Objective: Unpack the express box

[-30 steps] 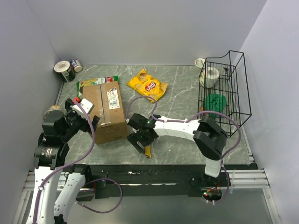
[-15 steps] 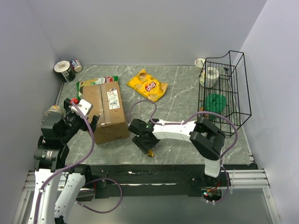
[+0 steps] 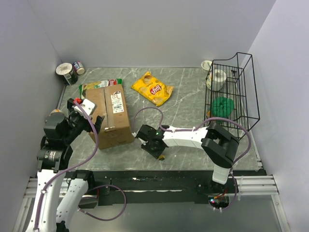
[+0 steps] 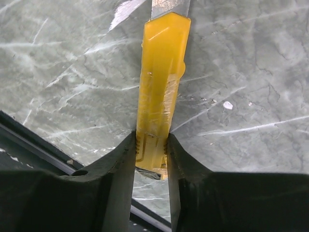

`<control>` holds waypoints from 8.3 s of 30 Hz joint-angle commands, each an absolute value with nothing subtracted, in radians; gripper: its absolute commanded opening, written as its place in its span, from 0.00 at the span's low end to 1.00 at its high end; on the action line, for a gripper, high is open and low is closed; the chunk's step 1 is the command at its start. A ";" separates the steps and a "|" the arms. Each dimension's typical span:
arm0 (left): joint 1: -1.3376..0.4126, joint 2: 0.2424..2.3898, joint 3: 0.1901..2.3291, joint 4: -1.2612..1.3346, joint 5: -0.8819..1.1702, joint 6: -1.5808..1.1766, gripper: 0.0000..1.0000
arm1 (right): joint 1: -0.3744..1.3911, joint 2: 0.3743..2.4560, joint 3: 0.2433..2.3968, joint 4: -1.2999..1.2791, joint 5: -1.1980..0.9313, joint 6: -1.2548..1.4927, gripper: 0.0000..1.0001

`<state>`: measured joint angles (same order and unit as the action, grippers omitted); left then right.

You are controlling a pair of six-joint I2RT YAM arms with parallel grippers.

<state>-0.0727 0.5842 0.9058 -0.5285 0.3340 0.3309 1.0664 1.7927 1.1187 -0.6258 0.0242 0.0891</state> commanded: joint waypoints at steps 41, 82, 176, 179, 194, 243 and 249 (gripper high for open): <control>-0.954 1.252 1.526 -0.591 0.088 0.929 0.93 | 0.367 1.752 1.951 -1.499 -0.965 -0.675 0.00; -0.947 1.324 1.360 -0.428 -0.074 0.938 0.01 | 0.442 1.594 1.920 -1.482 -0.870 -0.672 0.26; -0.434 1.293 1.301 -0.238 1.154 0.083 0.01 | 0.428 1.361 1.666 -0.657 -1.100 -0.166 0.69; -0.434 1.308 1.302 -0.192 1.164 0.040 0.01 | 0.440 1.382 1.686 -0.644 -1.092 -0.161 0.69; -0.434 1.353 1.315 -0.075 1.187 -0.095 0.01 | 0.503 1.427 1.707 -0.624 -1.071 -0.176 0.64; -0.410 1.385 1.397 -0.213 1.088 -0.025 0.33 | 0.529 1.485 1.839 -0.710 -0.833 -0.178 0.00; -0.117 1.247 1.448 -0.333 0.885 0.022 0.56 | 0.462 1.442 1.838 -0.712 -0.795 -0.182 0.00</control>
